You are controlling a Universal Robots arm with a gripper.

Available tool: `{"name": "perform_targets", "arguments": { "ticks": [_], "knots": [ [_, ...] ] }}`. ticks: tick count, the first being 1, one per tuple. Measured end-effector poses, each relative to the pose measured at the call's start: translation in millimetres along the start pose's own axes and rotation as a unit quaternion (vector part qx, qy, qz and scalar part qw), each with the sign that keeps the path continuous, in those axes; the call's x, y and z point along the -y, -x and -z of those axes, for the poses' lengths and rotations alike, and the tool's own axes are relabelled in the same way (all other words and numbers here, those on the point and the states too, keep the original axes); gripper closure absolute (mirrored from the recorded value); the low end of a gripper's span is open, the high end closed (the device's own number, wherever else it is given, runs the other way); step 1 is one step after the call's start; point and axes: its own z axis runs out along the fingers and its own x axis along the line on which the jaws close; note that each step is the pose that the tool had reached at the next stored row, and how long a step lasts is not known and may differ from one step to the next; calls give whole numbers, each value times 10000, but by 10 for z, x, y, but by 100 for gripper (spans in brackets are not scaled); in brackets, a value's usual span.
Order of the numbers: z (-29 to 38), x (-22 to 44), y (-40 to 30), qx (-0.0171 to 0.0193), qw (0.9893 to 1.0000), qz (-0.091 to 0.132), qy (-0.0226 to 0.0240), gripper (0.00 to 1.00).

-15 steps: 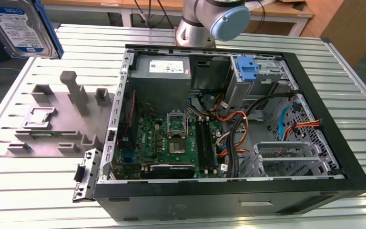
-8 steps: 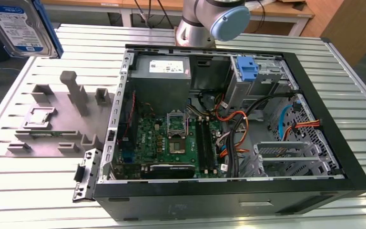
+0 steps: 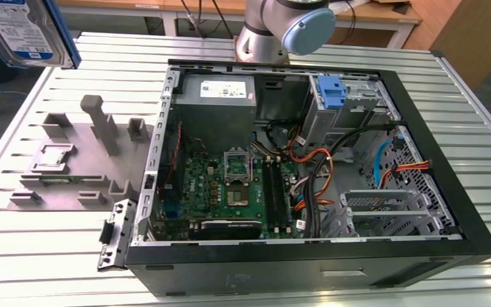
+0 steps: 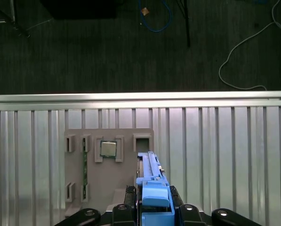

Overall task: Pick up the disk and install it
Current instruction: 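Pick up the disk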

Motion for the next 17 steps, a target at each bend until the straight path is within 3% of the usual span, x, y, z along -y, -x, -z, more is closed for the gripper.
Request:
{"name": "perform_targets", "arguments": {
  "ticks": [5,12,17],
  "knots": [
    [86,0,2,0,10000,0,0,64],
    [92,0,1,0,10000,0,1,64],
    [92,2,-53,1,10000,0,0,64]
  ]
}}
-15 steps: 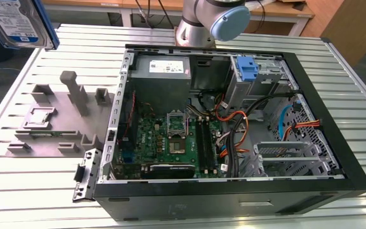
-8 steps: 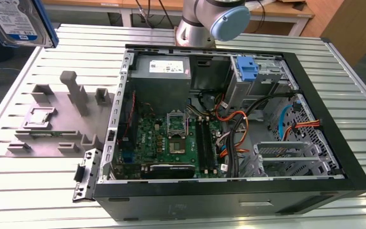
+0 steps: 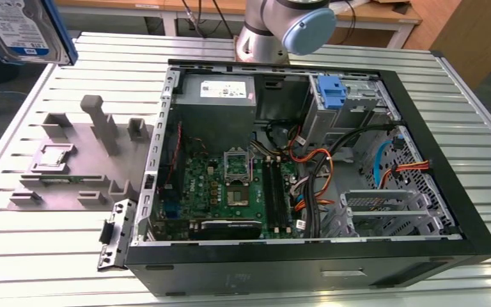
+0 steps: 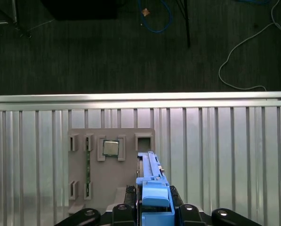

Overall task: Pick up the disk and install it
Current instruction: 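Pick up the disk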

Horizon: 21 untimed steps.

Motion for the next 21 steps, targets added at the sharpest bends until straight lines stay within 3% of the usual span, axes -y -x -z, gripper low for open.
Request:
{"name": "perform_targets", "arguments": {
  "ticks": [7,14,21],
  "knots": [
    [9,0,-39,0,10000,0,1,64],
    [182,0,-36,-1,10000,0,1,64],
    [196,3,-117,-1,10000,0,1,64]
  ]
}}
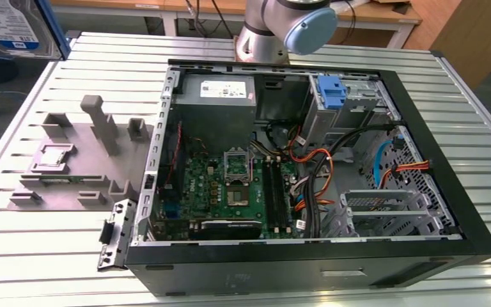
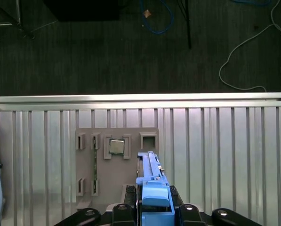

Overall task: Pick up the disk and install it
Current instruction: 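Pick up the disk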

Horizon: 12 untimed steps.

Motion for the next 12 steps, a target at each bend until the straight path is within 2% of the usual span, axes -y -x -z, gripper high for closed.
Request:
{"name": "perform_targets", "arguments": {
  "ticks": [4,7,12],
  "knots": [
    [2,2,-68,0,10000,0,0,64],
    [7,3,-91,0,10000,0,-1,64],
    [105,3,-95,0,10000,-1,0,64]
  ]
}}
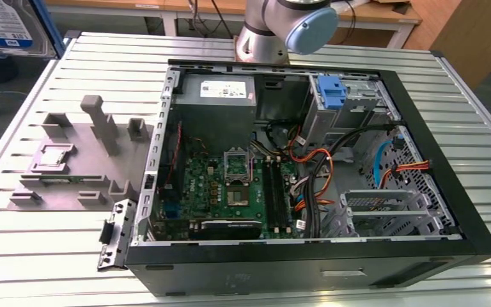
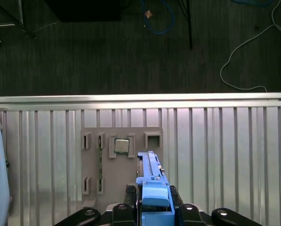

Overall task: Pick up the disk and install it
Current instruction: 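Pick up the disk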

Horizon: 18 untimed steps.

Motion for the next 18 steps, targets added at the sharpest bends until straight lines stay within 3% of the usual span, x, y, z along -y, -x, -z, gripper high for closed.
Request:
{"name": "perform_targets", "arguments": {
  "ticks": [2,18],
  "knots": [
    [24,0,-2,1,10000,0,0,64],
    [24,44,-4,1,10000,0,0,64]
  ]
}}
